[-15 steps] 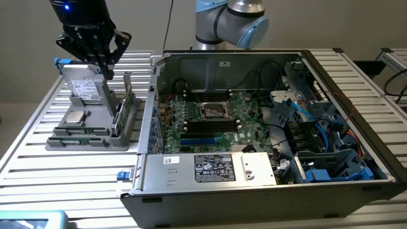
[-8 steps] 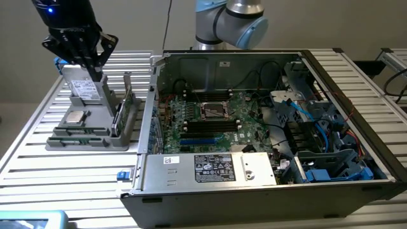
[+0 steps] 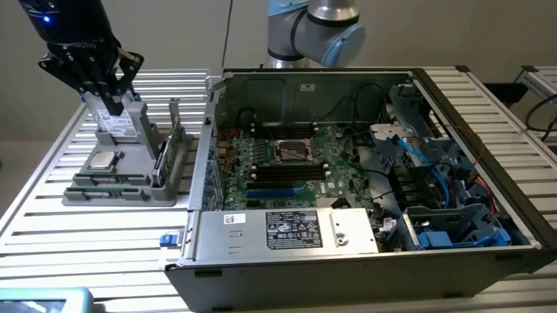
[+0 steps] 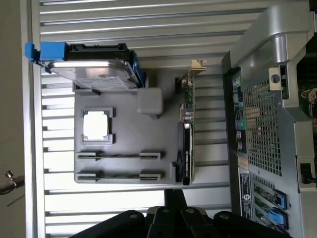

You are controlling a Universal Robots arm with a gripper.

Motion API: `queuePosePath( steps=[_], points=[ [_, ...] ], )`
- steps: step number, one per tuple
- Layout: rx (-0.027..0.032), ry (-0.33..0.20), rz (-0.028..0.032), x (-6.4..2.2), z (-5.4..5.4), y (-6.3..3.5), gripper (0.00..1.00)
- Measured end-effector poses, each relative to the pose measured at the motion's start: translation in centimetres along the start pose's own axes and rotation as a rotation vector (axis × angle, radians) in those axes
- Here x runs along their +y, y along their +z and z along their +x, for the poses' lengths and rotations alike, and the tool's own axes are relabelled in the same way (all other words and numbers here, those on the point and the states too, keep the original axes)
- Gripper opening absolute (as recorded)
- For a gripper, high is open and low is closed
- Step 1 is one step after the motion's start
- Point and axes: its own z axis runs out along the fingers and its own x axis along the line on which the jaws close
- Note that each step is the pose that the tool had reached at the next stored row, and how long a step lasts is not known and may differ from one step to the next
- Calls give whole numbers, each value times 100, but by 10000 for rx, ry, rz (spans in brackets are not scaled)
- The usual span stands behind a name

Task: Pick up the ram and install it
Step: 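Reach for the ram, then pick up the ram and move it above insertion slot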

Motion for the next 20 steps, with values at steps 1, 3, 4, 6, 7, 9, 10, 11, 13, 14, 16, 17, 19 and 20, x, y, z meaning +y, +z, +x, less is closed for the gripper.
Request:
queuePosePath(
  steps=[1, 3, 4, 6, 7, 9, 10, 11, 13, 14, 16, 17, 19, 20],
  points=[
    [16, 1, 31, -2, 24, 6, 11],
    [44, 4, 103, -5, 67, 18, 11],
    [58, 5, 144, -7, 88, 24, 11],
    [88, 6, 220, -11, 132, 36, 11],
    [100, 7, 243, -14, 153, 44, 11],
    [124, 9, 277, -18, 192, 63, 11],
    [138, 9, 291, -20, 212, 73, 11],
    [155, 10, 306, -23, 234, 85, 11],
    [186, 11, 327, -27, 273, 106, 11],
    [201, 12, 337, -29, 292, 117, 11],
    [231, 13, 360, -32, 331, 139, 11],
    [248, 14, 374, -34, 349, 148, 11],
    [282, 14, 401, -37, 386, 169, 11],
    [298, 10, 411, -39, 406, 179, 11]
  ],
)
